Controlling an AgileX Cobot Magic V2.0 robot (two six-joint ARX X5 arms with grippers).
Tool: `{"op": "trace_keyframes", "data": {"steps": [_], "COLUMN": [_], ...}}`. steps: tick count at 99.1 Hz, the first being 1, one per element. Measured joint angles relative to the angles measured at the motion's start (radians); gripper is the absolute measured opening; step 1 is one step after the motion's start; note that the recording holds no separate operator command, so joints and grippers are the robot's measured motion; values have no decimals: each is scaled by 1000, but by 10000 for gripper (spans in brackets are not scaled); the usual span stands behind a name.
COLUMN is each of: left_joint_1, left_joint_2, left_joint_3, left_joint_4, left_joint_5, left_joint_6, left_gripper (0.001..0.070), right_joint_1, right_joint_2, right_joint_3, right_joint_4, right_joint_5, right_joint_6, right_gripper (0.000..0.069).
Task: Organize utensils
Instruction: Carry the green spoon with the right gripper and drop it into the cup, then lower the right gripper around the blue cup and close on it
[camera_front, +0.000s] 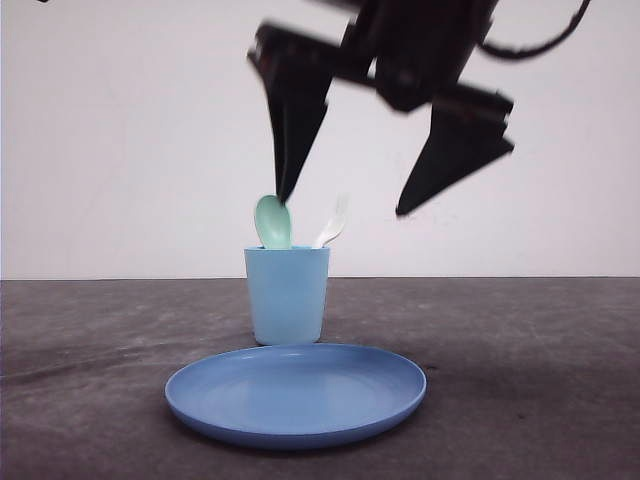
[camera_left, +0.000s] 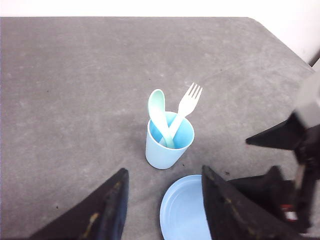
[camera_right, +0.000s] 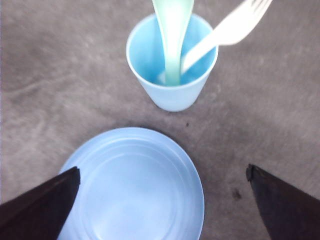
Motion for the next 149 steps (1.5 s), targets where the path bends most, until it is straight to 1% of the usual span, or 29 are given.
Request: {"op": "trace_keyframes", "data": {"steps": [18,39,51,72,103,144,149], "left_joint_1": [-1,-1,-2,-2,-2,-2,-2], "left_joint_2": [0,0,0,0,0,0,0], "left_joint_3": [0,0,0,0,0,0,0], "left_joint_4": [0,0,0,0,-3,-6,-7], "left_joint_5": [0,0,0,0,0,0,0], "left_joint_6": [0,0,0,-1,-8,-8,-8], "left_gripper": [274,274,274,274,274,274,274], "right_joint_1": [-17,-54,-79,-85,-110,-129,-132], "right_joint_2": [90,145,196,298,396,447,451], "right_joint_3": [0,1,32,111,217,269,269], "right_joint_4": [65,174,178,176,173,186,188], "right_joint_5": [-21,-45,-71,-76,-73,-73,-72], "right_joint_6": [14,18,18,7,3,-8,-9], "right_gripper": [681,681,681,681,681,679,670]}}
